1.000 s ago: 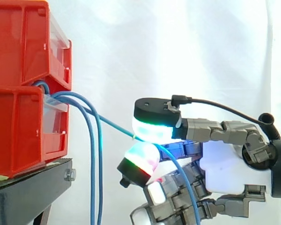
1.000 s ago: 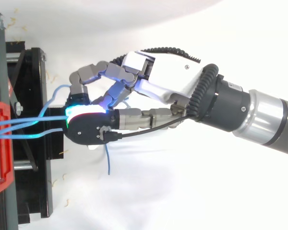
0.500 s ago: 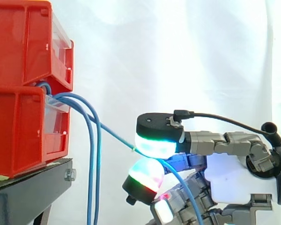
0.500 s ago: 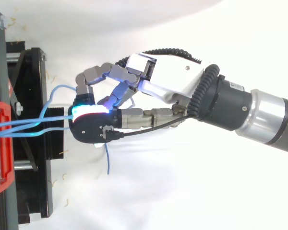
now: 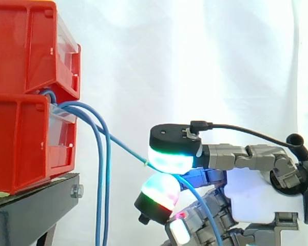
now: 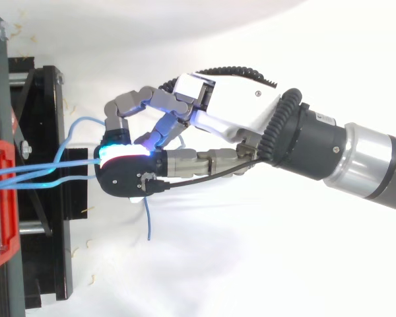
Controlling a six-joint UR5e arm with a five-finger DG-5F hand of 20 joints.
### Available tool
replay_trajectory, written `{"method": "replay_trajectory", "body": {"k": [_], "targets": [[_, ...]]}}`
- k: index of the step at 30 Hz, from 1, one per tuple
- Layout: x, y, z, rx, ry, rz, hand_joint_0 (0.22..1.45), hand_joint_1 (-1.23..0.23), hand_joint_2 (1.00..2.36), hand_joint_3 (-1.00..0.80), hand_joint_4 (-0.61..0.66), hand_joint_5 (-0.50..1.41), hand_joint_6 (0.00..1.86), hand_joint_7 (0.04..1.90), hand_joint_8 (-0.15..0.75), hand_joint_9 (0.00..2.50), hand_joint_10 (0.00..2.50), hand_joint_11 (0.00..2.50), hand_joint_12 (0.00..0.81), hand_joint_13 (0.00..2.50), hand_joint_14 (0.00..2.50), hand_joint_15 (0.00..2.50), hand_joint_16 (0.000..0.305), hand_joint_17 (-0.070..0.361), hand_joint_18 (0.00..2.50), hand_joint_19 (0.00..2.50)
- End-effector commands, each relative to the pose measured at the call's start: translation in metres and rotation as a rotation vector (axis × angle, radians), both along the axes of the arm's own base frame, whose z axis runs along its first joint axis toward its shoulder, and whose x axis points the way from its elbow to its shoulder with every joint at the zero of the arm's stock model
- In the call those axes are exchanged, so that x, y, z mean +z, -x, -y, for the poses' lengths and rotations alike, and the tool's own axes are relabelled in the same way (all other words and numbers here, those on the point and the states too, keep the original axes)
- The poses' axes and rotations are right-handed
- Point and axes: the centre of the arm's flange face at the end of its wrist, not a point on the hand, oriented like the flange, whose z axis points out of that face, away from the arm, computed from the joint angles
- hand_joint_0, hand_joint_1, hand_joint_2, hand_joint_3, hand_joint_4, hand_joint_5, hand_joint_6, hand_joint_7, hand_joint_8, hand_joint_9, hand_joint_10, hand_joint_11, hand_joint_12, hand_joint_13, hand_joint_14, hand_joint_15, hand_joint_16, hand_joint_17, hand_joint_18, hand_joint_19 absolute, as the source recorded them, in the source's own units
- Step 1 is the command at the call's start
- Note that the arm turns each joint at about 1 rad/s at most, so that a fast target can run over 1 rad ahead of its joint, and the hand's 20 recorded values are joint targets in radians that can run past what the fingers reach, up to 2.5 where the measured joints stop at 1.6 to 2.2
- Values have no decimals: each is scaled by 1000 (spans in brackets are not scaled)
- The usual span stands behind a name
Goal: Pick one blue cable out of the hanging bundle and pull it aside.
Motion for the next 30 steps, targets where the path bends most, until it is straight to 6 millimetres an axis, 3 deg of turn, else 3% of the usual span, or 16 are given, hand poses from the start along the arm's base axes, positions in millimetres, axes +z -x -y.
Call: {"method": "replay_trajectory", "body": {"k": [1,30], "targets": [[1,0,0,0,0,1,543,-645,1382,117,118,-99,904,1579,381,1120,11,606,467,950,18,654,68,153,818,602],[-1,0,0,0,0,-2,541,-644,1388,117,125,-97,904,1574,390,1137,11,627,464,968,20,665,67,152,841,617]]}}
